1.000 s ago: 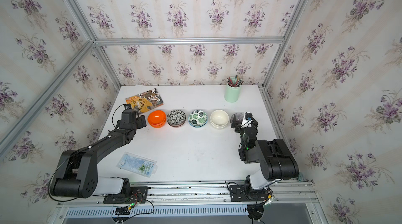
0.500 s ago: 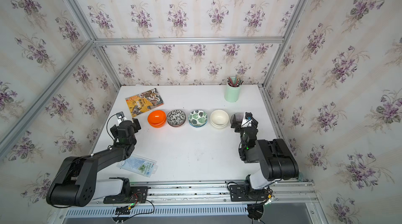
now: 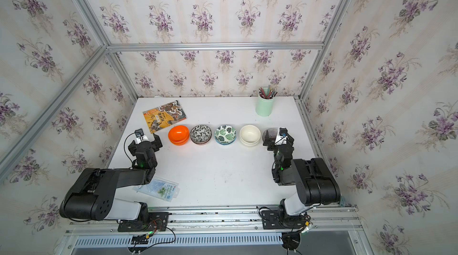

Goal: Stack the bowls
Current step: Reset both arms

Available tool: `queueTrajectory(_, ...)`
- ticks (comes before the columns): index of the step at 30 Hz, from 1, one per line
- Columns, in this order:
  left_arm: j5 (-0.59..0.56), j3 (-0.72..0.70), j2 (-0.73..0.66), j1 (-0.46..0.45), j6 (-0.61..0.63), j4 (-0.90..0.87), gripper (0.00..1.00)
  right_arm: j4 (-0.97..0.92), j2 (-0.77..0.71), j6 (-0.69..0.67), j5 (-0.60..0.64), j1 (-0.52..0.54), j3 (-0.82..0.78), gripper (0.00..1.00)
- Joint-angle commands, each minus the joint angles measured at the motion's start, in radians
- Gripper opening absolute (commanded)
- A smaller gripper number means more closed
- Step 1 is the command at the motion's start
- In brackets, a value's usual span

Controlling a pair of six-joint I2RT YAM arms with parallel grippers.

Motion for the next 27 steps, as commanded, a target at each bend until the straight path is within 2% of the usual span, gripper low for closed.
queueTrajectory(1, 0.068, -0.002, 0.006, -0.003, 0.039, 0.064, 0.97, 0.012, 0.001, 0.008, -0.003, 0.000, 0.004, 1.00)
queueTrajectory(4, 0.118, -0.022, 0.018, -0.004, 0.065, 0.112, 0.97, 0.011, 0.000, 0.008, -0.003, 0.000, 0.004, 1.00)
queueTrajectory(12, 0.146, -0.038, 0.030, -0.007, 0.081, 0.161, 0.97, 0.011, 0.001, 0.008, -0.003, 0.000, 0.004, 1.00)
queueTrajectory(17, 0.246, -0.030, 0.073, -0.007, 0.109, 0.162, 0.98, 0.012, -0.001, 0.008, -0.003, 0.000, 0.004, 1.00)
queueTrajectory(20, 0.258, -0.077, 0.168, -0.006, 0.130, 0.371, 0.99, 0.012, 0.001, 0.008, -0.003, 0.000, 0.004, 1.00)
queueTrajectory(27, 0.265, -0.087, 0.154, -0.005, 0.125, 0.374, 1.00, 0.011, 0.000, 0.008, -0.003, 0.000, 0.004, 1.00)
